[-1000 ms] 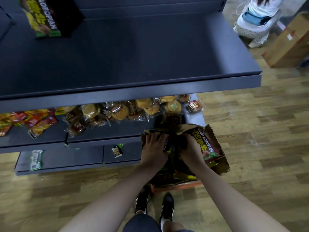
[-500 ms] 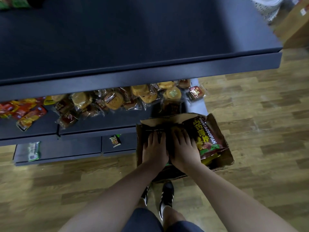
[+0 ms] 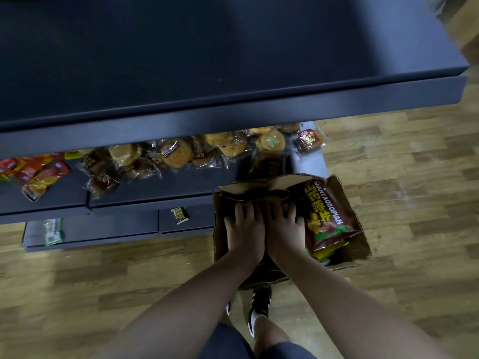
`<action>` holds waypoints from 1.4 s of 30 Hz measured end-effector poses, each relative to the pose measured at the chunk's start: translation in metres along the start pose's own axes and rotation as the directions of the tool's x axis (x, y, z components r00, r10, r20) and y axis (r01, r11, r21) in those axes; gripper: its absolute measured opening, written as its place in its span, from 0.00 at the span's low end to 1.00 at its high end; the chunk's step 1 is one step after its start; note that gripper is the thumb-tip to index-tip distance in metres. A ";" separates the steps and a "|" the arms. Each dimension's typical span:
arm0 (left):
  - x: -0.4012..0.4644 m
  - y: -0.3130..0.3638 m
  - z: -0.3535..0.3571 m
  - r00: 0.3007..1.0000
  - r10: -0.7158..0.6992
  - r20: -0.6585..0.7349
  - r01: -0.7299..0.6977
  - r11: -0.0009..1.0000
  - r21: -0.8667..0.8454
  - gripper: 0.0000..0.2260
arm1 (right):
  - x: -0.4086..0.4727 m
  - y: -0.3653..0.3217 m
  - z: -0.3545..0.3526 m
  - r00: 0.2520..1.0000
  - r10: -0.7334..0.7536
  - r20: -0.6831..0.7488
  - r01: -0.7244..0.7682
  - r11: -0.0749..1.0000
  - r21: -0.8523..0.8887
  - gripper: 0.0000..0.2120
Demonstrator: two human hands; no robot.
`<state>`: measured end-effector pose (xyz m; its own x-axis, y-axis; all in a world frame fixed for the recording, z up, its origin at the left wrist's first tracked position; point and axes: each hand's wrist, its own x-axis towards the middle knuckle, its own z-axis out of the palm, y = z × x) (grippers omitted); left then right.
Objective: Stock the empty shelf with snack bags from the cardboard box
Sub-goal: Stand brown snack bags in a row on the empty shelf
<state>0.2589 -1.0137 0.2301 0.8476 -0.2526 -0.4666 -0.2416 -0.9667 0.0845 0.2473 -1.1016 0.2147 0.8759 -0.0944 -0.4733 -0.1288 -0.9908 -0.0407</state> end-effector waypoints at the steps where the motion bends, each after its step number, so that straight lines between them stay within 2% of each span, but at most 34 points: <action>1: -0.001 0.000 0.000 1.000 -0.009 -0.010 0.008 1.000 -0.015 0.33 | 0.001 -0.001 0.000 1.000 0.003 -0.004 -0.003 1.000 -0.007 0.28; 5: 0.000 -0.001 -0.001 1.000 -0.025 0.002 0.025 0.998 -0.064 0.33 | 0.003 -0.004 -0.005 1.000 0.025 0.001 -0.025 0.999 -0.025 0.27; 8: 0.002 -0.003 -0.006 0.999 -0.033 -0.002 0.033 0.992 -0.123 0.30 | 0.006 -0.003 -0.011 1.000 0.029 0.001 -0.029 0.999 -0.014 0.24; 12: 0.001 -0.009 -0.012 0.998 -0.020 -0.062 0.007 0.978 -0.207 0.26 | 0.003 0.008 -0.022 0.999 0.044 -0.006 -0.044 0.994 0.102 0.25; 18: -0.012 -0.013 -0.027 0.975 0.005 -0.220 -0.065 0.962 -0.266 0.24 | -0.013 0.018 -0.034 0.988 0.054 -0.144 -0.002 0.940 0.340 0.25; 21: -0.022 -0.016 -0.036 0.949 0.017 -0.314 -0.108 0.956 -0.273 0.27 | -0.023 0.019 -0.039 0.974 0.041 -0.224 0.070 0.883 0.464 0.25; 24: -0.033 -0.021 -0.045 0.906 -0.002 -0.423 -0.134 0.947 -0.292 0.27 | -0.032 0.019 -0.045 0.940 0.040 -0.338 0.151 0.843 0.517 0.23; 27: -0.048 -0.025 -0.057 0.840 -0.038 -0.541 -0.154 0.940 -0.306 0.26 | -0.044 0.016 -0.055 0.878 0.001 -0.478 0.268 0.828 0.493 0.22; 30: -0.064 -0.029 -0.069 0.746 -0.062 -0.663 -0.186 0.936 -0.298 0.28 | -0.061 0.013 -0.073 0.808 -0.003 -0.590 0.347 0.812 0.470 0.25; 35: -0.096 -0.034 -0.104 0.581 -0.070 -0.811 -0.256 0.930 -0.264 0.27 | -0.092 0.007 -0.110 0.725 0.000 -0.689 0.469 0.732 0.494 0.29; 39: -0.120 -0.041 -0.134 0.448 -0.069 -0.892 -0.277 0.937 -0.212 0.20 | -0.111 -0.005 -0.143 0.557 -0.022 -0.830 0.626 0.668 0.402 0.22; 42: -0.134 -0.049 -0.154 0.353 -0.065 -0.933 -0.273 0.947 -0.169 0.21 | -0.119 -0.017 -0.170 0.450 -0.032 -0.892 0.677 0.664 0.318 0.20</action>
<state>0.2297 -0.9389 0.4241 0.7557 -0.0646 0.6517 -0.3802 -0.8535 0.3563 0.2242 -1.0899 0.4210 0.8134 -0.0969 0.5735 0.3596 -0.6913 -0.6268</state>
